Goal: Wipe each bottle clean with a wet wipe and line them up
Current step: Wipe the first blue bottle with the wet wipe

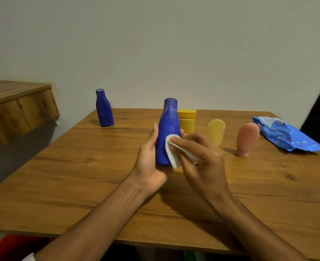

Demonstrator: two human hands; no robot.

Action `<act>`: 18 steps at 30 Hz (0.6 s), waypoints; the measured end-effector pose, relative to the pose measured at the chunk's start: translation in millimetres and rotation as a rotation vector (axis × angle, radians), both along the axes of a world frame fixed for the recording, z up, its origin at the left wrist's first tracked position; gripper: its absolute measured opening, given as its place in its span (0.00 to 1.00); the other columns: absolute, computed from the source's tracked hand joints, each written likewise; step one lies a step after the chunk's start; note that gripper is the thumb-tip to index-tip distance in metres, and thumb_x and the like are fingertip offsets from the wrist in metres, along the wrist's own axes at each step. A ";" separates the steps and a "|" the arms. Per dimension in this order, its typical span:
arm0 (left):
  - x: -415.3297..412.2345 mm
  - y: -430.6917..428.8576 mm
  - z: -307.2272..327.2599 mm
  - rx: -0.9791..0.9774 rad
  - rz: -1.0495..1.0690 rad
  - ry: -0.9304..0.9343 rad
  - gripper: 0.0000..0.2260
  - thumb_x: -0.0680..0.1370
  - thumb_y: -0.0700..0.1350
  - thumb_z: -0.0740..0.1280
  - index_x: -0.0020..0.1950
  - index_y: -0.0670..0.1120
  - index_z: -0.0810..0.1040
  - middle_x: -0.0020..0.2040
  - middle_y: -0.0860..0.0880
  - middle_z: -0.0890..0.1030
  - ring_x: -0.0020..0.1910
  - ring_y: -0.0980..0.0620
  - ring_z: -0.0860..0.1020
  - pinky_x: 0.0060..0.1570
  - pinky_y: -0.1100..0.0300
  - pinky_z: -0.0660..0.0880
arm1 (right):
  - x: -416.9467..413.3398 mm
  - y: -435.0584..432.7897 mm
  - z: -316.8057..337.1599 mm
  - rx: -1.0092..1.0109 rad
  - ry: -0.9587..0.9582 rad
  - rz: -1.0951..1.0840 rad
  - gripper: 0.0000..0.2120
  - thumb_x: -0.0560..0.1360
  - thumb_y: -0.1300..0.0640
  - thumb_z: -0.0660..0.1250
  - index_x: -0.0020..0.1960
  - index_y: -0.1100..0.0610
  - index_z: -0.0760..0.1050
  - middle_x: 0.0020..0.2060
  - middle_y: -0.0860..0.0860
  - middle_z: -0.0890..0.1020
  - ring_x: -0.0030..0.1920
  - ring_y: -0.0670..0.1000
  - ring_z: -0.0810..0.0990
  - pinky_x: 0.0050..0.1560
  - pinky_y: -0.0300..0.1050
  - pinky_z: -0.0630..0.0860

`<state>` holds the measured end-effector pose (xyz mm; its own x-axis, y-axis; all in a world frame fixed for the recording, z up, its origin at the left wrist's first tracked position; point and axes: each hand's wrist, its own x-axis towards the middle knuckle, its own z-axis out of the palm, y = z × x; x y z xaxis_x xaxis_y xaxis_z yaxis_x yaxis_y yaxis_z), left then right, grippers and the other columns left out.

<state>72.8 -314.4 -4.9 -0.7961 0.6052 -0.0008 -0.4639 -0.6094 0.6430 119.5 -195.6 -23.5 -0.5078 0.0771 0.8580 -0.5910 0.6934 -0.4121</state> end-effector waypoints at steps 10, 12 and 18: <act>3.4 1.7 -2.3 -0.086 -0.006 0.117 0.25 0.80 0.60 0.58 0.68 0.44 0.75 0.53 0.43 0.81 0.50 0.49 0.80 0.49 0.53 0.78 | -2.1 5.5 1.2 -0.026 0.030 -0.081 0.16 0.75 0.53 0.65 0.59 0.58 0.79 0.49 0.52 0.78 0.49 0.53 0.78 0.41 0.51 0.80; 4.5 3.0 -2.6 -0.107 -0.014 0.136 0.25 0.80 0.60 0.57 0.68 0.45 0.75 0.53 0.44 0.82 0.50 0.49 0.81 0.48 0.53 0.79 | -1.8 6.0 2.0 -0.014 0.042 -0.098 0.16 0.75 0.53 0.65 0.60 0.59 0.79 0.50 0.54 0.78 0.48 0.54 0.78 0.40 0.52 0.80; 2.9 2.2 -4.6 -0.148 -0.006 0.214 0.24 0.79 0.61 0.58 0.65 0.45 0.78 0.52 0.43 0.82 0.48 0.48 0.81 0.47 0.50 0.77 | -3.2 6.8 3.9 -0.015 0.051 -0.086 0.12 0.75 0.57 0.68 0.58 0.55 0.80 0.49 0.52 0.78 0.48 0.54 0.78 0.40 0.54 0.78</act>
